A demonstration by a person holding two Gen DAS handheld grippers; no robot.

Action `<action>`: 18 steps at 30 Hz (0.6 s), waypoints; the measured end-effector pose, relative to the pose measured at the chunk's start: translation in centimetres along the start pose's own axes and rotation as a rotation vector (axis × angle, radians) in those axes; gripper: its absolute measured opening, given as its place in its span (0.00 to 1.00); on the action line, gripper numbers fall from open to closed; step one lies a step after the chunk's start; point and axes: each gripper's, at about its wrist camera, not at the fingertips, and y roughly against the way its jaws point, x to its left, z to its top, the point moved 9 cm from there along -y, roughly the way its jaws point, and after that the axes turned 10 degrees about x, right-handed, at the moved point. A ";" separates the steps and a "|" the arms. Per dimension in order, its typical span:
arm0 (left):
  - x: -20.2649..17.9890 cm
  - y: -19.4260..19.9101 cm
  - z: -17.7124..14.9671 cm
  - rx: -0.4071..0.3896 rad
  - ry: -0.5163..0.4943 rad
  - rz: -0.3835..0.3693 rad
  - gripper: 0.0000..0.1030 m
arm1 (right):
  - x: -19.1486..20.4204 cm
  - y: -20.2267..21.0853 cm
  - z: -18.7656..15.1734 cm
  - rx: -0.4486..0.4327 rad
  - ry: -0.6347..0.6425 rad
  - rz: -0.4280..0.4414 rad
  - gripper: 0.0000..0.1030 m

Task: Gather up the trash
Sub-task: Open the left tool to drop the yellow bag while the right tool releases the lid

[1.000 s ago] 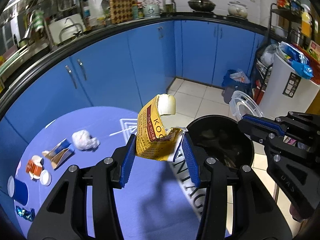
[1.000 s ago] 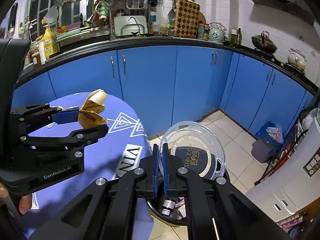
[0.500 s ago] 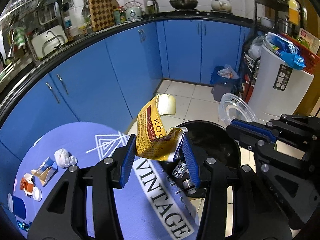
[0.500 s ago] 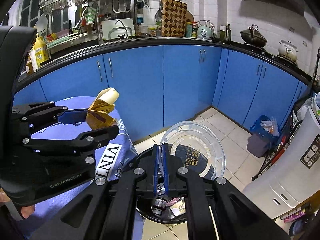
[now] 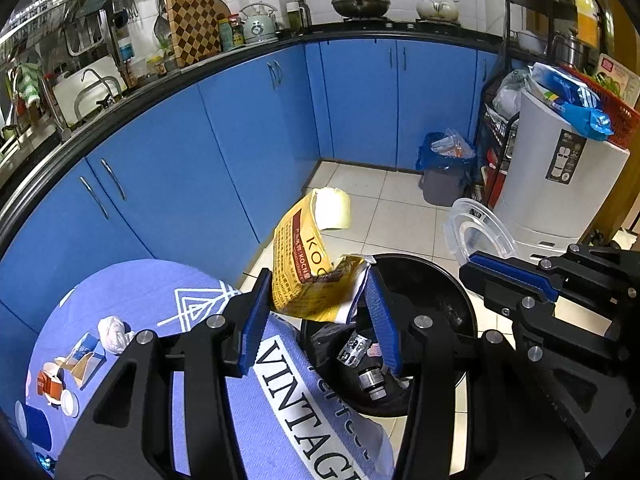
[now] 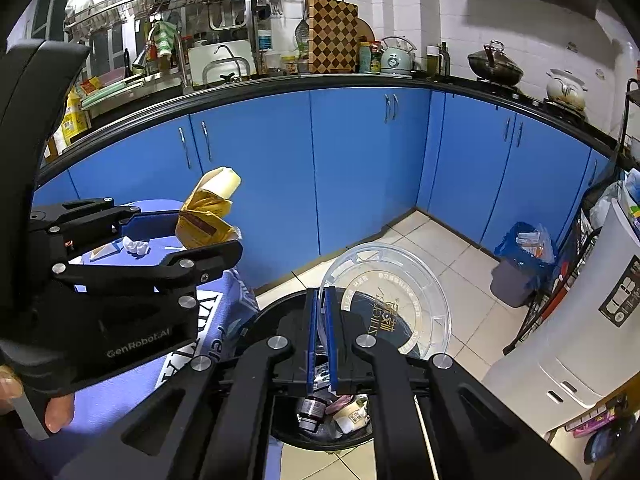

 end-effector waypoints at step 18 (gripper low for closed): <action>2.4 1.0 0.3 -0.045 0.050 0.097 0.89 | 0.0 -0.2 0.1 0.006 0.002 0.003 0.05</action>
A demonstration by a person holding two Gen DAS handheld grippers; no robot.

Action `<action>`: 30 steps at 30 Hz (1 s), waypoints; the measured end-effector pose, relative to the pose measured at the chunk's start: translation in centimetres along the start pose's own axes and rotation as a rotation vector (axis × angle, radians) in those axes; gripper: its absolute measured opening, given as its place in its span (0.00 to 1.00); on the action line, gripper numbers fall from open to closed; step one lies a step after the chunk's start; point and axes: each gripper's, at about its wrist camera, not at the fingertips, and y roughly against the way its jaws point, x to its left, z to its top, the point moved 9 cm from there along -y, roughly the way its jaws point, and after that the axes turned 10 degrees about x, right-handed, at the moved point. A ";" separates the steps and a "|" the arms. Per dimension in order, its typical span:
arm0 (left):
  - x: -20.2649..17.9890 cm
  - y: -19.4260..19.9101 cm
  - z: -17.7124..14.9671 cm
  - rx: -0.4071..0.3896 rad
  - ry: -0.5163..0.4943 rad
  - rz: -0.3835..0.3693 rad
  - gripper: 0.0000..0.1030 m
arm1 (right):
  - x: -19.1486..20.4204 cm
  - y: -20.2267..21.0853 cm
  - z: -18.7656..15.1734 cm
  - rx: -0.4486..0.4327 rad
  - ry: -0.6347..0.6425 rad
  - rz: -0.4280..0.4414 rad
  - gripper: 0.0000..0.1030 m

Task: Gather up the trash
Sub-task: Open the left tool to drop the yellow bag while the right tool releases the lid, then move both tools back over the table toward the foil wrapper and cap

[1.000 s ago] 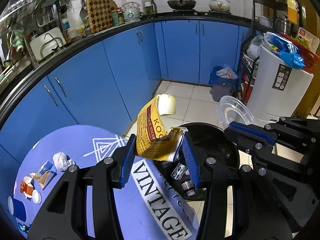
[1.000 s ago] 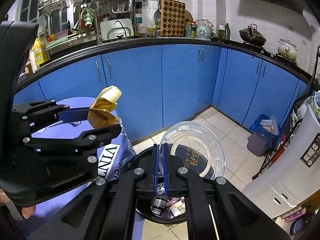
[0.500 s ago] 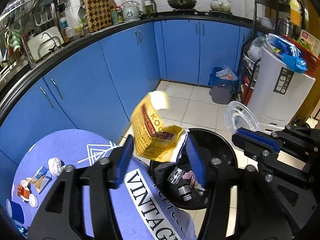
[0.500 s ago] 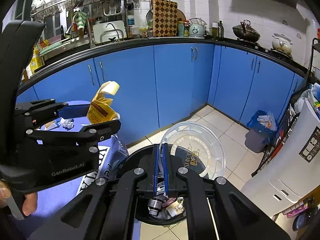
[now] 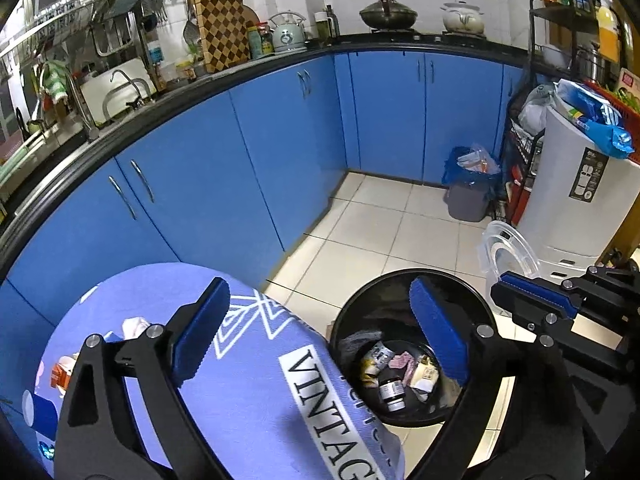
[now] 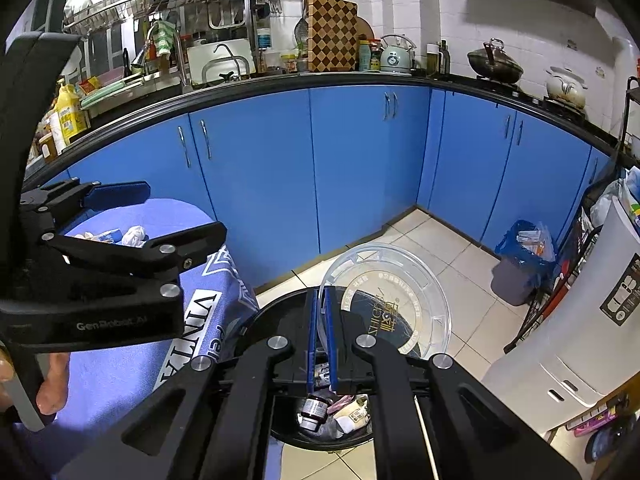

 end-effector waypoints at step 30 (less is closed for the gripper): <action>5.6 1.5 1.3 -0.053 0.106 0.086 0.97 | 0.5 -1.4 2.4 -0.037 -0.009 -0.035 0.89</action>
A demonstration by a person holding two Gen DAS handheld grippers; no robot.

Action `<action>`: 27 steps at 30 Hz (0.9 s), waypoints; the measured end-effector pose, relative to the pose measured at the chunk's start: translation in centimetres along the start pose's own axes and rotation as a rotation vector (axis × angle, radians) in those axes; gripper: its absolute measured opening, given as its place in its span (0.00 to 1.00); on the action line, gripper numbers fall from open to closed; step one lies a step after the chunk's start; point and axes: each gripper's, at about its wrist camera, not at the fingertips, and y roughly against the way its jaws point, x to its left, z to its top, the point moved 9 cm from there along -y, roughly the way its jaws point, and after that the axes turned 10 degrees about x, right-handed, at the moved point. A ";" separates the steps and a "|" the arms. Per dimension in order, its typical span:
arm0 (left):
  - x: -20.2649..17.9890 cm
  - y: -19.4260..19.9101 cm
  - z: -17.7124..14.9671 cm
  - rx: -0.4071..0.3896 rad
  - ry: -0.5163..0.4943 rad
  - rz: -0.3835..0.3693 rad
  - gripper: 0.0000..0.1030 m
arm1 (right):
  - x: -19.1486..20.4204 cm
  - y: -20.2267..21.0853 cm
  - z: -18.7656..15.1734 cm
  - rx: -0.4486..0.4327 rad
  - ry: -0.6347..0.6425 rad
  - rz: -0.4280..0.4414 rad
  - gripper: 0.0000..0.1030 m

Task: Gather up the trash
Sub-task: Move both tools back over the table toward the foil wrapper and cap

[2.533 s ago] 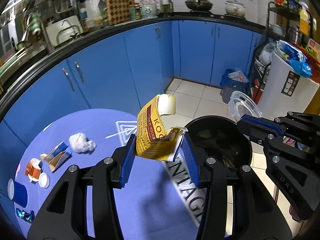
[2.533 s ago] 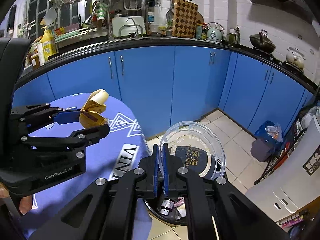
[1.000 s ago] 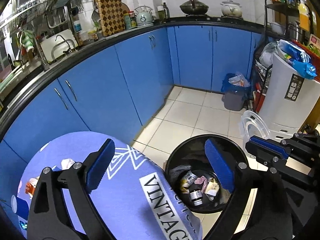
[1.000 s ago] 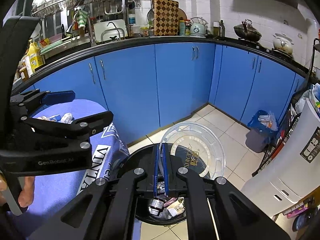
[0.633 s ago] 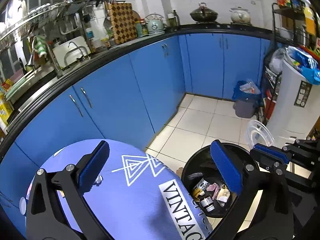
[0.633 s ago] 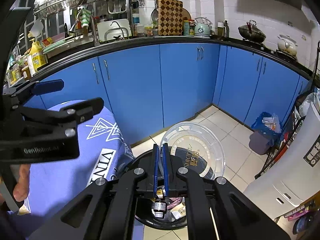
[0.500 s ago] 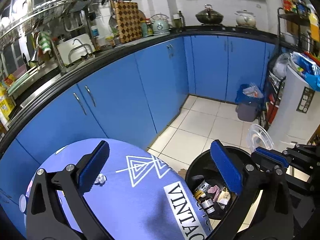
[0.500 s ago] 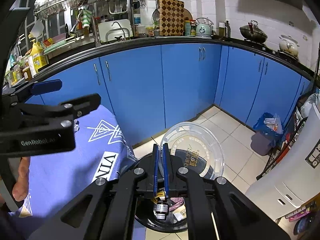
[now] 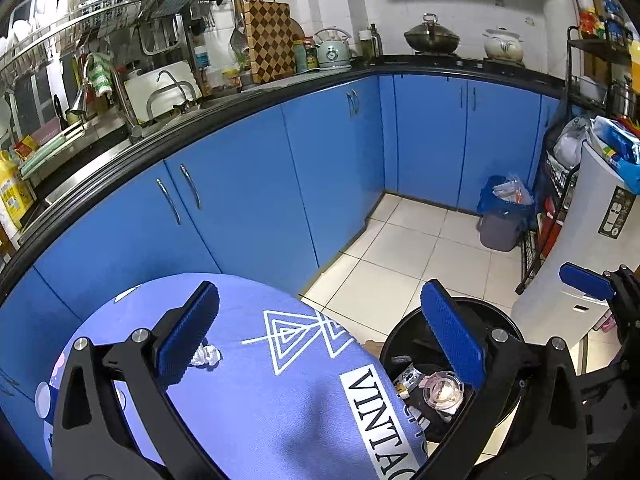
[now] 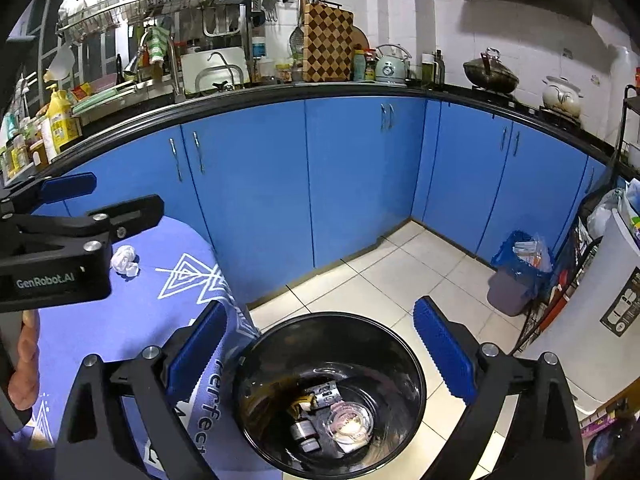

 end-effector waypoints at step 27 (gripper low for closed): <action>5.8 3.2 -2.4 -0.020 0.090 0.012 0.97 | 5.0 2.1 1.1 -0.013 0.060 0.022 0.89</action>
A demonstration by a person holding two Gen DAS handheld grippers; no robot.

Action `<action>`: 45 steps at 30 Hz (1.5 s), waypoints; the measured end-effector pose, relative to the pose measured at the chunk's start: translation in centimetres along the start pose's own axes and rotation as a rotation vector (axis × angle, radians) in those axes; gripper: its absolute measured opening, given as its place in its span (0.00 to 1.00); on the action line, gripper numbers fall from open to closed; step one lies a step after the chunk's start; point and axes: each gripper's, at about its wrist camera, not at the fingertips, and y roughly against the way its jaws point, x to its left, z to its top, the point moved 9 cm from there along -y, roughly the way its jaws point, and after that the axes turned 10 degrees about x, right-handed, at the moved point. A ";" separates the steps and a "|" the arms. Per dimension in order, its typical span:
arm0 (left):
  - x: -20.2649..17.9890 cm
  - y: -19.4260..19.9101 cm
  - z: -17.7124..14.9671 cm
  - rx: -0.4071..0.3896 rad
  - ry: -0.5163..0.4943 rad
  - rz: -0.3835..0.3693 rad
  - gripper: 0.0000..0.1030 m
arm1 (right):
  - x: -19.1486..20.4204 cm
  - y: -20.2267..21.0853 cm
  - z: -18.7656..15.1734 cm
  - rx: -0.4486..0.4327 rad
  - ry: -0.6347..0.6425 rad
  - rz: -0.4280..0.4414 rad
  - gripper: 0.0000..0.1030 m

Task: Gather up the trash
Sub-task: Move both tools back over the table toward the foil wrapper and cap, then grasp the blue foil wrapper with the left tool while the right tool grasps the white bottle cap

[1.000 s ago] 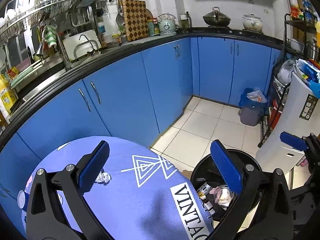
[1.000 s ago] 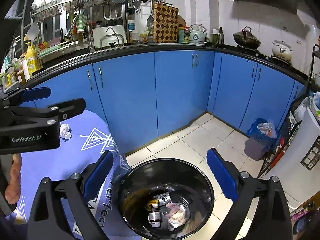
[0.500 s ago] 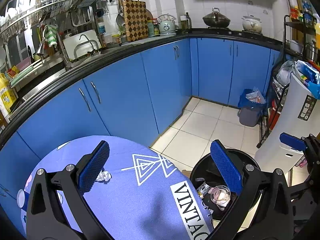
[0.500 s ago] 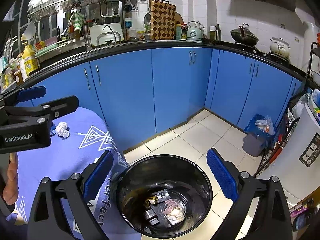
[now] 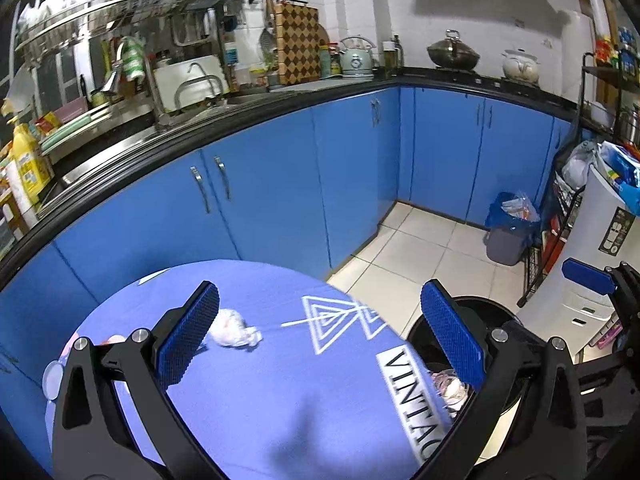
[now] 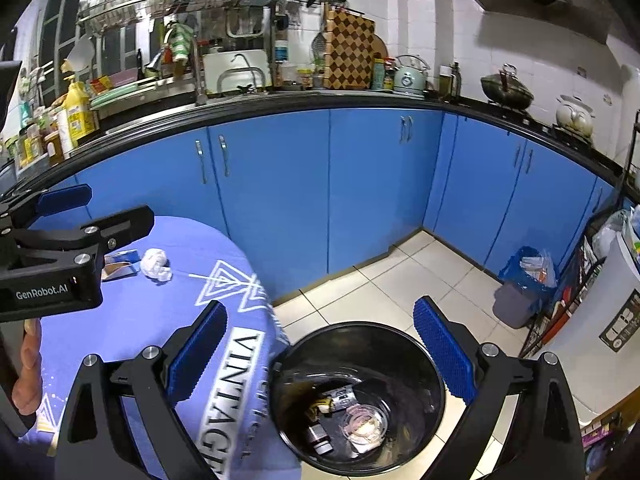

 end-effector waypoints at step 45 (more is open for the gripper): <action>32.9 0.3 -24.2 0.279 0.420 0.174 0.97 | 36.6 -9.0 -2.9 0.213 0.437 0.286 0.89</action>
